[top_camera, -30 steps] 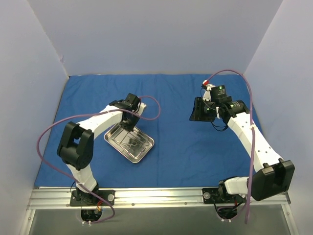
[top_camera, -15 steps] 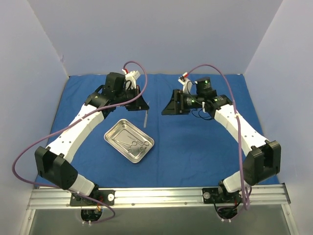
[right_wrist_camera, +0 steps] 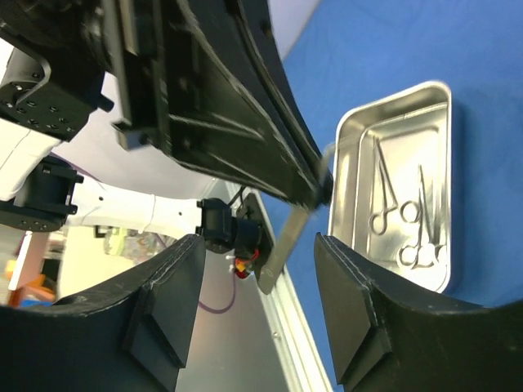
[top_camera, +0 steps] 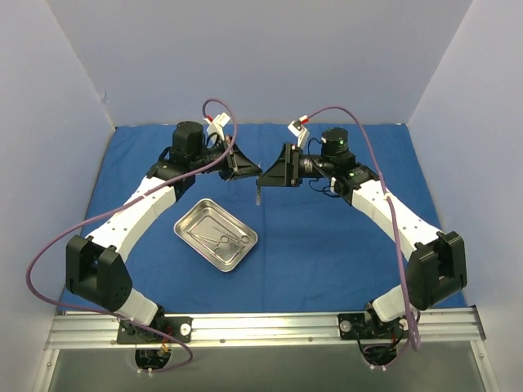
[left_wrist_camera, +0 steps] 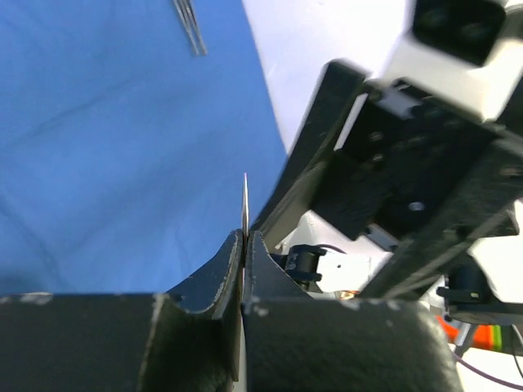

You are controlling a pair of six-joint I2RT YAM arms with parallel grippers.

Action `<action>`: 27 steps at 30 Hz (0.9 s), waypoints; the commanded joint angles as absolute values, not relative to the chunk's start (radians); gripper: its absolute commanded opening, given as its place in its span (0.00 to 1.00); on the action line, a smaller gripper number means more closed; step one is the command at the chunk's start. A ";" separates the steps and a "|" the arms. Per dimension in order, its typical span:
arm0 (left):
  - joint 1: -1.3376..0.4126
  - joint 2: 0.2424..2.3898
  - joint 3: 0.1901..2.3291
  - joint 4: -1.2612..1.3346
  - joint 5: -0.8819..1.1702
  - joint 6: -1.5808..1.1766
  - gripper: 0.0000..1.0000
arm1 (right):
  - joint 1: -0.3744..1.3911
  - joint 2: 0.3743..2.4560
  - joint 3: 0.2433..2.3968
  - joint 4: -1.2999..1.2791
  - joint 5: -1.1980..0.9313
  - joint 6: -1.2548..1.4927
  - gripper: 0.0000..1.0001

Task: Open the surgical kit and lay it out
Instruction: Place the medical item in the surgical kit.

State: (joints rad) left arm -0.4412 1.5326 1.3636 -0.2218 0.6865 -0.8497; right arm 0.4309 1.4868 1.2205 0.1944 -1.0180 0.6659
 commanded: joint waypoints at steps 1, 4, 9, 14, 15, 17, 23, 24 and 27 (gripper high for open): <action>-0.426 1.496 1.330 -0.057 0.756 -0.926 0.02 | 0.431 1.459 1.184 0.278 -1.065 0.709 0.56; -0.423 1.494 1.305 -0.017 0.776 -0.956 0.02 | 0.431 1.465 1.181 0.285 -1.074 0.718 0.54; -0.422 1.496 1.270 0.120 0.805 -1.017 0.02 | 0.433 1.479 1.174 0.357 -1.097 0.773 0.48; -0.420 1.502 1.262 0.202 0.827 -1.060 0.02 | 0.437 1.494 1.166 0.402 -1.117 0.802 0.40; -0.419 1.505 1.266 0.206 0.830 -1.065 0.02 | 0.437 1.496 1.164 0.411 -1.114 0.805 0.23; -0.411 1.505 1.262 0.218 0.839 -1.068 0.02 | 0.436 1.500 1.164 0.411 -1.103 0.811 0.04; -0.300 1.474 1.281 0.002 0.795 -0.933 0.50 | 0.425 1.528 1.235 0.131 -0.958 0.601 0.00; -0.276 1.464 1.299 -0.097 0.775 -0.875 0.56 | 0.419 1.545 1.255 0.010 -0.881 0.560 0.00; -0.227 1.460 1.415 -0.468 0.595 -0.616 0.57 | 0.376 1.581 1.316 -0.234 -0.618 0.415 0.00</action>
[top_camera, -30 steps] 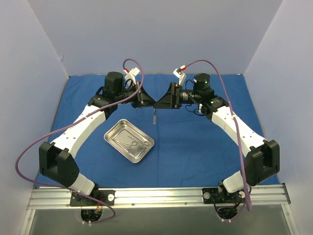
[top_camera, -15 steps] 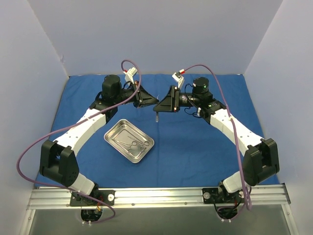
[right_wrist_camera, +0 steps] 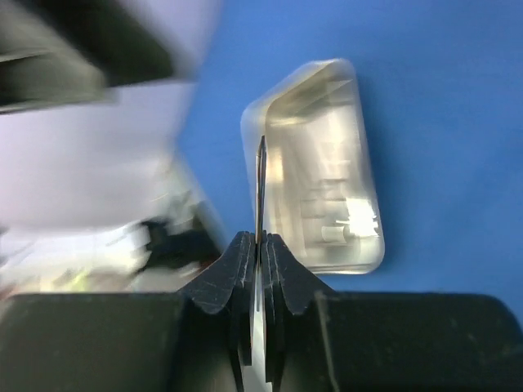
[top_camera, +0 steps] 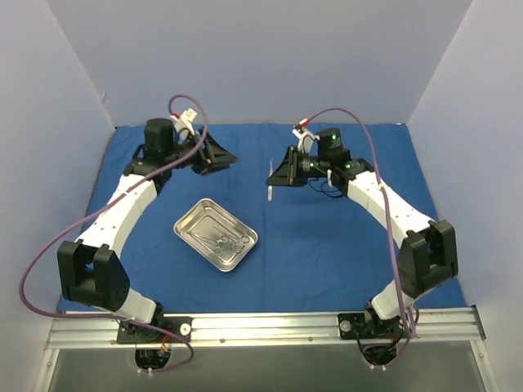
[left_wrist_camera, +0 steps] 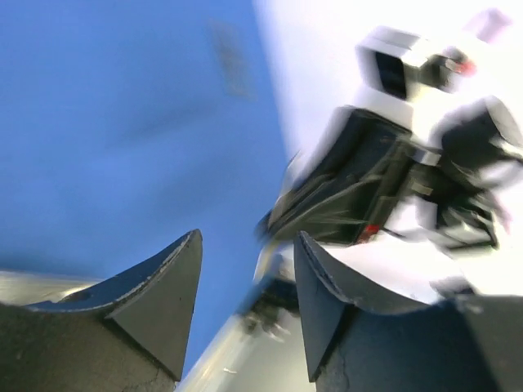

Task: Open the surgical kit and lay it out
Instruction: Place the medical item in the surgical kit.

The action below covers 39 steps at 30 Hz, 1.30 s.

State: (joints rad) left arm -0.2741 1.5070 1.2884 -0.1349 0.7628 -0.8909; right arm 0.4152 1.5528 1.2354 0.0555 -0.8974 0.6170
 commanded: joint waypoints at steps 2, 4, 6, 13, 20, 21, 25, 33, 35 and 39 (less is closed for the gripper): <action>-0.225 1.471 1.465 -0.677 0.465 -0.481 0.56 | 0.354 1.642 1.409 -0.456 -0.388 0.329 0.00; -0.221 1.479 1.457 -0.748 0.378 -0.434 0.54 | 0.341 1.695 1.459 -0.541 -0.111 0.223 0.00; -0.222 1.464 1.424 -0.759 0.342 -0.413 0.54 | 0.301 1.767 1.508 -0.598 0.032 0.142 0.00; -0.219 1.348 1.235 -0.677 0.383 -0.410 0.52 | 0.076 1.875 1.493 -0.574 0.275 0.018 0.00; -0.212 1.364 1.253 -0.712 0.400 -0.350 0.51 | 0.038 2.003 1.568 -0.539 0.296 0.011 0.00; -0.210 1.370 1.255 -0.713 0.403 -0.344 0.51 | 0.041 2.011 1.572 -0.532 0.302 0.011 0.00; -0.196 1.382 1.253 -0.715 0.420 -0.331 0.50 | 0.054 2.042 1.594 -0.528 0.299 0.017 0.00; -0.161 1.422 1.253 -0.713 0.451 -0.318 0.50 | 0.071 2.092 1.635 -0.525 0.293 0.020 0.00; -0.155 1.427 1.255 -0.709 0.457 -0.314 0.50 | 0.072 2.105 1.646 -0.519 0.293 0.020 0.00; -0.146 1.442 1.255 -0.710 0.474 -0.314 0.50 | 0.072 2.151 1.686 -0.526 0.288 0.017 0.00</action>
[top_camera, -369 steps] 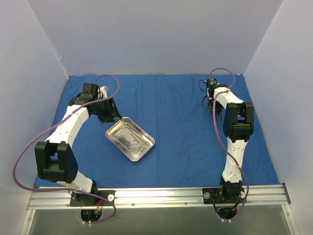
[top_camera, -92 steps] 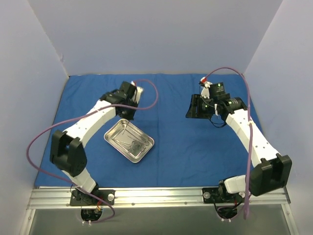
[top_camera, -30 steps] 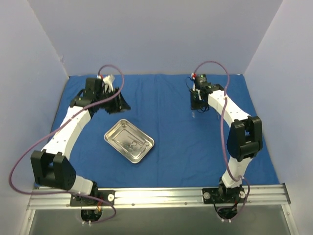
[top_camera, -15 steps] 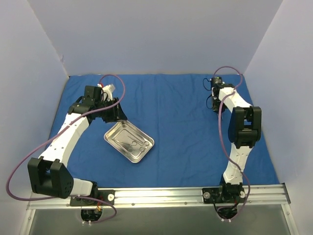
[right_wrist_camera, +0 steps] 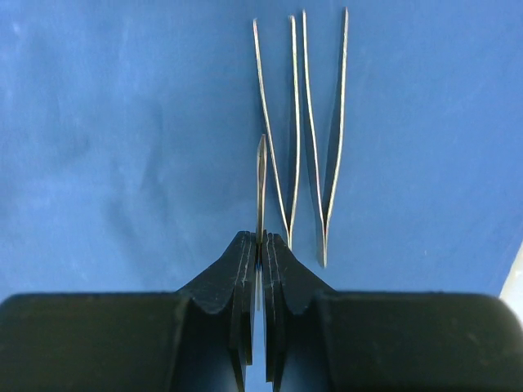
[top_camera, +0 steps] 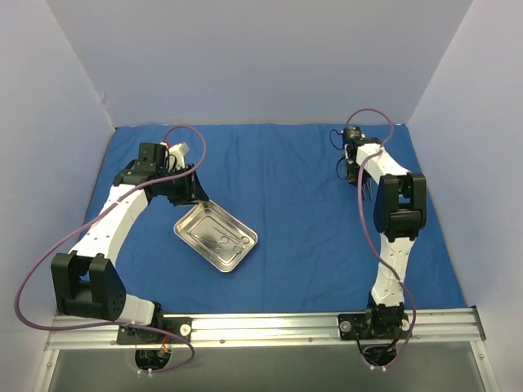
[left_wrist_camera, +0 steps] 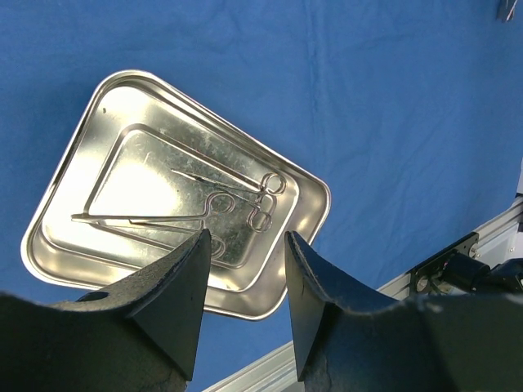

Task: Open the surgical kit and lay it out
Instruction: Place the medical item in the surgical kit.

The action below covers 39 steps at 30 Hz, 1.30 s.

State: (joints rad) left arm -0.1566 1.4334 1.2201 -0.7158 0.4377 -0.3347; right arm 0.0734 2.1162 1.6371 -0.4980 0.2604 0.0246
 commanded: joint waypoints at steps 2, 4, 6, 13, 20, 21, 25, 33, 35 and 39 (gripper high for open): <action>-0.143 1.443 1.255 -0.710 0.474 -0.313 0.50 | 0.077 2.171 1.695 -0.528 0.284 0.018 0.00; -0.138 1.447 1.258 -0.713 0.476 -0.311 0.50 | 0.084 2.187 1.706 -0.531 0.282 0.018 0.00; -0.133 1.448 1.258 -0.715 0.476 -0.307 0.49 | 0.086 2.197 1.710 -0.532 0.282 0.020 0.00; -0.121 1.454 1.253 -0.718 0.480 -0.304 0.50 | 0.089 2.215 1.703 -0.534 0.270 0.029 0.06; -0.120 1.482 1.258 -0.735 0.479 -0.302 0.52 | 0.089 2.204 1.703 -0.534 0.262 0.038 0.31; -0.121 1.488 1.259 -0.748 0.480 -0.304 0.52 | 0.089 2.201 1.706 -0.534 0.262 0.040 0.33; -0.121 1.500 1.252 -0.768 0.476 -0.311 0.52 | 0.095 2.169 1.720 -0.538 0.249 0.049 0.40; -0.121 1.448 1.204 -0.799 0.463 -0.379 0.51 | 0.133 2.037 1.730 -0.548 0.198 0.090 0.44; -0.124 1.425 1.193 -0.804 0.465 -0.393 0.51 | 0.137 2.022 1.714 -0.537 0.180 0.089 0.45; -0.123 1.401 1.216 -0.847 0.446 -0.399 0.51 | 0.126 2.037 1.704 -0.526 0.199 0.080 0.43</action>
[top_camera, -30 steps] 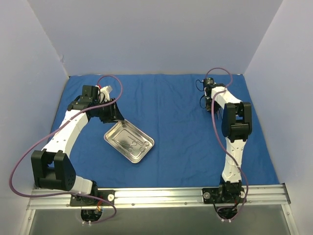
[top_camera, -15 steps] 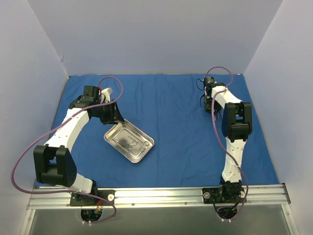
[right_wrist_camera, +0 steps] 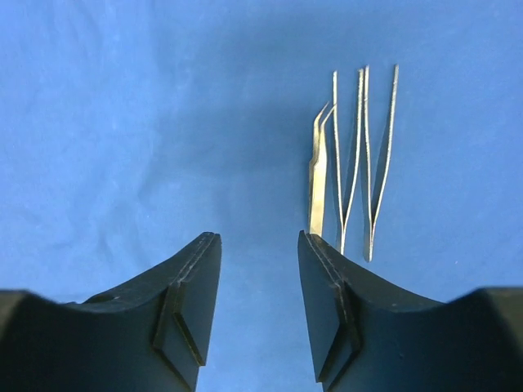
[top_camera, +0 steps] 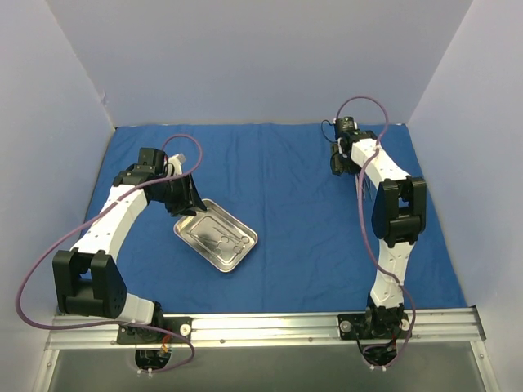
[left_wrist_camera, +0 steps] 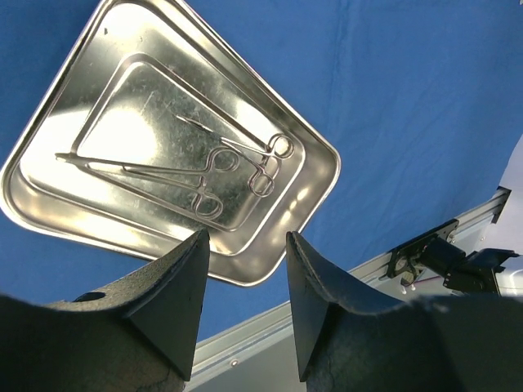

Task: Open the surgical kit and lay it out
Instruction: Place the medical item in the surgical kit, then pick up the medical item from the surgical kit.

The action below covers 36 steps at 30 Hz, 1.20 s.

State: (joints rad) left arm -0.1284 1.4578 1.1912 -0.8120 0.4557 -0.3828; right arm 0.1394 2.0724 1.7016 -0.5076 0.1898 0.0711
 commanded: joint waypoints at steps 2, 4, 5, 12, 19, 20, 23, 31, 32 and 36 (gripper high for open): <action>-0.123 1.385 1.229 -0.851 0.446 -0.399 0.51 | 0.121 2.049 1.703 -0.518 0.215 0.090 0.41; -0.124 1.382 1.227 -0.850 0.456 -0.393 0.51 | 0.115 2.072 1.709 -0.525 0.222 0.104 0.40; -0.124 1.385 1.224 -0.850 0.460 -0.388 0.51 | 0.112 2.077 1.710 -0.526 0.233 0.107 0.40; -0.124 1.391 1.201 -0.835 0.472 -0.368 0.50 | 0.094 2.118 1.715 -0.534 0.239 0.103 0.40; -0.123 1.417 1.207 -0.825 0.480 -0.356 0.50 | 0.075 2.140 1.658 -0.517 0.219 0.114 0.42; -0.123 1.425 1.207 -0.827 0.482 -0.354 0.50 | 0.074 2.141 1.648 -0.514 0.216 0.114 0.42; -0.123 1.440 1.215 -0.825 0.488 -0.348 0.50 | 0.069 2.140 1.635 -0.511 0.216 0.110 0.45; -0.120 1.465 1.224 -0.816 0.497 -0.345 0.49 | 0.052 2.141 1.603 -0.492 0.195 0.109 0.45; -0.118 1.465 1.226 -0.818 0.499 -0.344 0.50 | 0.051 2.140 1.600 -0.489 0.190 0.106 0.45; -0.114 1.465 1.224 -0.819 0.502 -0.339 0.49 | 0.035 2.149 1.592 -0.471 0.157 0.104 0.45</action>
State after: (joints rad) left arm -0.1268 1.4651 1.1915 -0.8352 0.4789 -0.3584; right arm 0.0513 2.1426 1.6054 -0.4694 0.1768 0.1032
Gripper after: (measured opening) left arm 0.496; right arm 0.448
